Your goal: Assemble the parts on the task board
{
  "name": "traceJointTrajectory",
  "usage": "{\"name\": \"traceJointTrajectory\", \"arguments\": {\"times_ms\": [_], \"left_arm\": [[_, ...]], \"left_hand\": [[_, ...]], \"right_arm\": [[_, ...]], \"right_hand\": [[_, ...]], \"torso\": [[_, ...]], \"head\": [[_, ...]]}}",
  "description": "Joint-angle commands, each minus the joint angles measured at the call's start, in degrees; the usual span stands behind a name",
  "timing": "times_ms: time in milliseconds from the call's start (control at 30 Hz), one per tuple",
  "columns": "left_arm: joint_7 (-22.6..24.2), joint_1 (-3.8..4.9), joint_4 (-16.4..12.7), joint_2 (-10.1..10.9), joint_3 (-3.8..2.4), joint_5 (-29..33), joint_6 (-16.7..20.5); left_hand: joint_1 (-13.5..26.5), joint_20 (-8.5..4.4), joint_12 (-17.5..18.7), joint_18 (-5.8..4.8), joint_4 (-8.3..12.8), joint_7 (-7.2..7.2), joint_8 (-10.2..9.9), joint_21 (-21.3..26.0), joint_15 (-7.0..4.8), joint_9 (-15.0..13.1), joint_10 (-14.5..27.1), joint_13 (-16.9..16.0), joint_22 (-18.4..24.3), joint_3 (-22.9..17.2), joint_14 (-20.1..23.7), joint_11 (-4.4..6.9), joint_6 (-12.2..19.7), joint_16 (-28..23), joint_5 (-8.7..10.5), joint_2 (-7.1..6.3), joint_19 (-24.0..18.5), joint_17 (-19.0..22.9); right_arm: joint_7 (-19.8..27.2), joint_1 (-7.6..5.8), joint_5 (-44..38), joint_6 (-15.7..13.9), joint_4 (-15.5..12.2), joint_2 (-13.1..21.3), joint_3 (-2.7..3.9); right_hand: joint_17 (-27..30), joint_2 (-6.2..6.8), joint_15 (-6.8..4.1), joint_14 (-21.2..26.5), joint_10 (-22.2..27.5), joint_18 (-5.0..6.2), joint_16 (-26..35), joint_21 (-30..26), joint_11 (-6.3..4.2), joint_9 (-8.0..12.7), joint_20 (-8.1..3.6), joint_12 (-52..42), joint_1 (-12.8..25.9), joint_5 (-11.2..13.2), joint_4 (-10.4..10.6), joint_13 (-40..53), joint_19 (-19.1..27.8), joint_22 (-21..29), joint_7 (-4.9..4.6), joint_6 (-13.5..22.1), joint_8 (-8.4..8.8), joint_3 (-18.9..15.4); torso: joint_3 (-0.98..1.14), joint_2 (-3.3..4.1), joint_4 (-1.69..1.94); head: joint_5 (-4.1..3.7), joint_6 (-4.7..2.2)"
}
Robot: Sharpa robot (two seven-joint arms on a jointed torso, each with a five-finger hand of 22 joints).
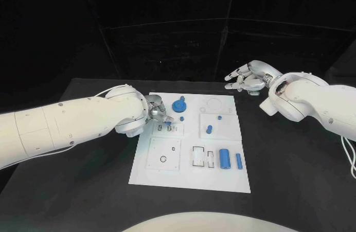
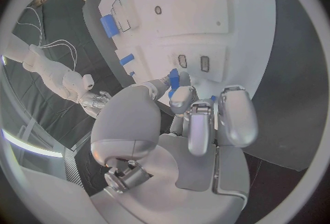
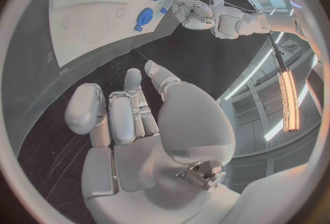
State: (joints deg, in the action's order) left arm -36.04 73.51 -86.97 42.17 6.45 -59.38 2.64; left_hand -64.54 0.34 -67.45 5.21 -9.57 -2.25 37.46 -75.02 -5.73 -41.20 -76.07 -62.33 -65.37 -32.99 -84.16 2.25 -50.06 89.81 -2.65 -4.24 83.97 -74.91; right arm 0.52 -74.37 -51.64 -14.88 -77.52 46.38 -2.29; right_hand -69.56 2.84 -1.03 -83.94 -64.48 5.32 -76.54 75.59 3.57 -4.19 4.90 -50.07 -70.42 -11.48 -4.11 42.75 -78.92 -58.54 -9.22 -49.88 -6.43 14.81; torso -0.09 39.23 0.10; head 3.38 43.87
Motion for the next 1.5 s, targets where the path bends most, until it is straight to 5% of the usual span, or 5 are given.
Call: {"name": "traceJointTrajectory", "arguments": {"times_ms": [33, 400, 1500], "left_arm": [[-0.4, -0.22, 0.1, 0.0, 0.09, -1.1, 0.9], [-0.5, -0.88, 0.4, -0.4, 0.31, -1.3, 1.0], [-2.2, -1.05, 2.0, -2.1, 0.58, -1.3, -2.4]], "left_hand": [[0.2, -0.01, -0.1, -0.89, 7.9, 0.34, 0.2, -0.4, -0.07, -0.1, -0.2, 0.1, -0.1, -8.4, -5.8, 0.04, 0.1, 0.2, -0.15, 0.1, 0.4, -15.1], [0.4, -0.01, -0.1, -0.9, 8.0, 0.33, 0.3, -0.4, -0.07, -0.2, -0.2, 0.1, -0.2, -8.5, -5.8, 0.03, 0.1, 0.2, -0.15, -0.08, 0.4, -15.1], [2.5, -0.1, -0.4, -0.93, 8.9, 0.74, 0.9, -0.5, -0.22, -0.8, -0.3, 0.1, -0.5, -6.5, -5.8, 0.28, -0.6, 0.2, -0.14, -2.32, 0.4, -15.1]], "right_arm": [[0.2, -0.13, -0.3, 0.4, 0.0, 0.1, 0.05], [0.5, -0.12, -0.3, 0.3, 0.0, 0.0, 0.04], [0.6, -0.12, -0.3, 0.5, 0.0, -0.2, 0.04]], "right_hand": [[0.0, -0.24, 0.08, -1.7, 0.4, 0.28, 0.2, -0.4, 0.19, 0.0, 0.03, 0.4, -0.2, -0.2, 0.1, -0.1, 0.3, 0.1, 0.05, 0.0, -0.33, -0.3], [0.0, -0.24, 0.08, -1.7, 0.4, 0.28, 0.2, -0.4, 0.19, 0.0, 0.03, 0.4, -0.2, -0.2, 0.1, -0.1, 0.3, 0.1, 0.05, 0.0, -0.33, -0.3], [0.0, -0.24, 0.09, -1.7, 0.3, 0.28, 0.2, -0.4, 0.2, 0.0, 0.04, 0.3, -0.1, -0.2, 0.1, -0.1, 0.3, 0.1, 0.05, 0.0, -0.38, -0.4]], "torso": [[0.04, -0.08, 0.04], [0.04, -0.02, -0.02], [0.1, -0.01, 0.02]], "head": [[-0.01, 0.12], [-0.2, 0.06], [-0.13, 0.62]]}}
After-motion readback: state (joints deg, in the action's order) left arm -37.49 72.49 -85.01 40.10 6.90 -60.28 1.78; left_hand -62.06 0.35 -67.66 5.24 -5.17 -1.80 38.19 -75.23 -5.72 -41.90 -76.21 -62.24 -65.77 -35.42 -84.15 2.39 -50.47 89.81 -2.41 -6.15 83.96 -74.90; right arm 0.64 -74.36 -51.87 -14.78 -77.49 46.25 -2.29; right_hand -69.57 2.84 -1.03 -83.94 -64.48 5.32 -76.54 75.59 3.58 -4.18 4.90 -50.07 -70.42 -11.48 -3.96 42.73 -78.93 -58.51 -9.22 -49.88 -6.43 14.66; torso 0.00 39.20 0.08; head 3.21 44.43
